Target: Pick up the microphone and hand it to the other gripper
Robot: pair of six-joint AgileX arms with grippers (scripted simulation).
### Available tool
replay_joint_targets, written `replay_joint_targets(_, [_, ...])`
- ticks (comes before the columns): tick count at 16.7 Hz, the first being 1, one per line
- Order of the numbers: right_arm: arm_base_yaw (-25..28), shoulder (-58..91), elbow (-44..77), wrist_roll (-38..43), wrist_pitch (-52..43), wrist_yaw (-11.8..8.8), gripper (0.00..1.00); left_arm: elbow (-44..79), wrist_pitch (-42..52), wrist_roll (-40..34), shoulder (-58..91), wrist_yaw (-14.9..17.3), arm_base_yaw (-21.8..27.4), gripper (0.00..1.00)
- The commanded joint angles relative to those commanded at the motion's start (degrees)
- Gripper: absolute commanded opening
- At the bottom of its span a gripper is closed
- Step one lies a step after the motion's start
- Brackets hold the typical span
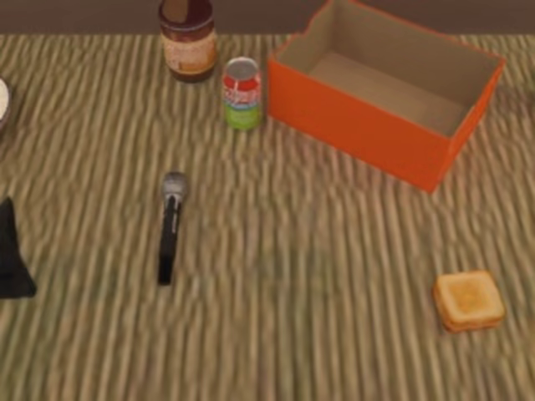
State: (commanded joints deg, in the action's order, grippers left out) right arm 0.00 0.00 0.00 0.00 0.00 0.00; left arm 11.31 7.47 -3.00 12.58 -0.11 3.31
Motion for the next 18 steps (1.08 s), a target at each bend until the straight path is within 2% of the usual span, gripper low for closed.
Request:
replay_joint_targets(12, [0.0,0.0,0.0,0.0,0.0,0.0,1.0,46.13,33.36,-12.45,66.9,-1.11,13.43,1.0])
replay_joint_targets(18, [0.0,0.0,0.0,0.0,0.0,0.0,1.0,64.47,45.69,-17.36,90.92,-1.36,18.69,1.0])
